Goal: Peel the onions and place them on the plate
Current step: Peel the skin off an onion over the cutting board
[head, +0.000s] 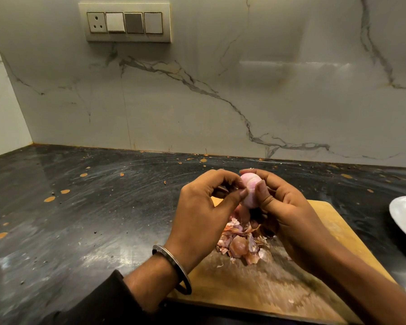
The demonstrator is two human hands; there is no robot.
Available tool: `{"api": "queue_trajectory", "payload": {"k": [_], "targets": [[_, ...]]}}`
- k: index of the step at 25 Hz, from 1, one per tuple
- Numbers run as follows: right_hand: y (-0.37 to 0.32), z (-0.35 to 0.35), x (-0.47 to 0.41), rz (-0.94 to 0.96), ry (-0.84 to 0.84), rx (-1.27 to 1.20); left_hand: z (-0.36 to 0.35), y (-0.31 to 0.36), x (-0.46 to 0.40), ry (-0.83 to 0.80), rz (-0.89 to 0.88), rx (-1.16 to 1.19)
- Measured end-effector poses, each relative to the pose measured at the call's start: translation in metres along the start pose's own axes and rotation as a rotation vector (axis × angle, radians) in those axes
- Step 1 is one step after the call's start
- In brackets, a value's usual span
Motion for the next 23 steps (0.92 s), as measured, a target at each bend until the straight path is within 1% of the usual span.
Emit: {"api": "queue_trajectory", "payload": {"k": [2,6,10,12,14,15,20,23], "targets": [[0.000,0.001,0.000,0.002,-0.010,0.064,-0.001,-0.002,0.000,-0.040,0.038,0.002],[0.000,-0.002,-0.001,0.003,-0.033,0.119,-0.002,-0.003,-0.001,-0.031,0.059,-0.062],[0.000,-0.006,-0.002,-0.030,-0.069,0.061,-0.002,0.004,0.000,-0.022,0.009,-0.121],[0.000,-0.007,-0.005,-0.061,-0.060,0.008,-0.003,0.005,0.000,-0.025,-0.013,-0.023],[0.001,-0.003,-0.007,-0.098,-0.013,-0.107,-0.004,0.004,0.001,-0.043,0.004,0.094],[0.002,-0.002,-0.007,-0.101,0.003,-0.142,-0.003,0.003,0.001,-0.046,0.017,0.109],[0.002,0.004,-0.008,-0.078,0.045,-0.169,-0.002,-0.002,0.000,0.015,0.020,-0.017],[0.002,0.002,-0.009,-0.069,0.035,-0.108,-0.002,0.000,0.000,0.045,0.004,-0.078]]}}
Point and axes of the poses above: each hand's wrist, its own x-axis away from the middle knuckle, its own z-axis out of the back of the hand, y = z × x, the point moved 4 cm from there along -x, towards the middle knuckle, and after that the axes turned 10 degrees about -y, right-handed, at the moved point
